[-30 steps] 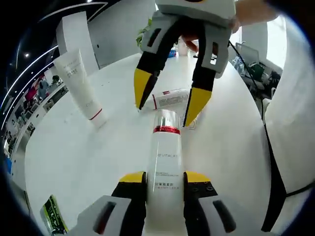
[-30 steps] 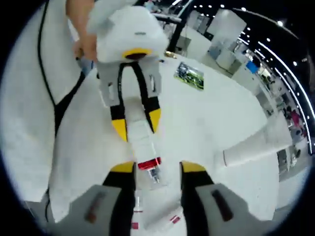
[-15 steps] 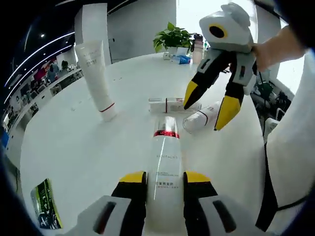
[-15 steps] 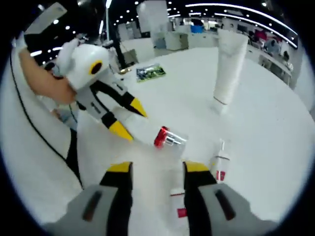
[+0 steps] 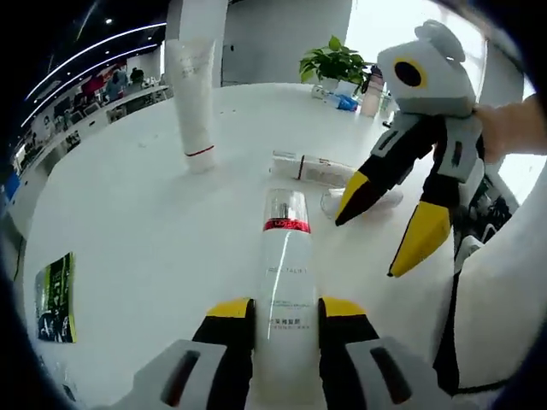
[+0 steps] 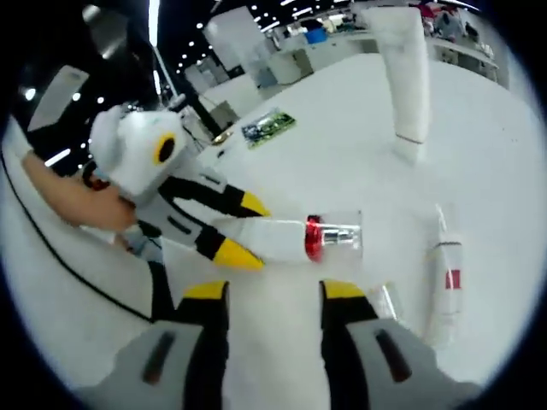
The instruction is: Arrange the skincare products in the storage area until every visible bottle or jar stands upright without overlapping.
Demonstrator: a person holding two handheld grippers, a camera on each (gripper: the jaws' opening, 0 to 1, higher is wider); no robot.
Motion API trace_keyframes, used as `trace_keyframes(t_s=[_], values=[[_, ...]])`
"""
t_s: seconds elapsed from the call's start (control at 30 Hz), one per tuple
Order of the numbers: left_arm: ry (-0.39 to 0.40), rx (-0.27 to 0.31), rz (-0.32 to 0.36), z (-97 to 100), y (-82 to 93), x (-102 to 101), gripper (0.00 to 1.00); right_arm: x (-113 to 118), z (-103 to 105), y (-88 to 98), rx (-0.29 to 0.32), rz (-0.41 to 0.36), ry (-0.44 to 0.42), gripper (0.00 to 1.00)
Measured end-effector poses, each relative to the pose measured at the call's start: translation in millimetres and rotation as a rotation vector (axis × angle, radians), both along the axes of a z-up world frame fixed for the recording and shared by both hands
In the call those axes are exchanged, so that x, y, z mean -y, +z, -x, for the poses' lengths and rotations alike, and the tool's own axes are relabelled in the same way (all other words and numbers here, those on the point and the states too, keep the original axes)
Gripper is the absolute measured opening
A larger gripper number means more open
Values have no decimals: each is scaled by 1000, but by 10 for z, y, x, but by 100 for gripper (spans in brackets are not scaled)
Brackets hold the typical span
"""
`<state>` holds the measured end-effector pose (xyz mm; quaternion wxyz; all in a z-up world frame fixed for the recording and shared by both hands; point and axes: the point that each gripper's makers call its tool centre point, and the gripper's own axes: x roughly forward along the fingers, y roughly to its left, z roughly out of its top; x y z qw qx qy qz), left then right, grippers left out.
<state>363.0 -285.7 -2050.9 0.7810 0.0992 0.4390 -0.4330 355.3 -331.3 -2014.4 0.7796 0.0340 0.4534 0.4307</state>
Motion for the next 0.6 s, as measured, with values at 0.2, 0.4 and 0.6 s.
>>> trace_keyframes(t_s=[0.2, 0.4, 0.6], values=[[21, -35, 15, 36, 13, 44, 29, -40, 80, -55, -48, -18, 0, 45], [78, -92, 60, 95, 83, 52, 30, -84, 63, -33, -73, -59, -47, 47], [115, -94, 148, 68, 275, 96, 27, -132, 60, -19, -67, -64, -54, 49]])
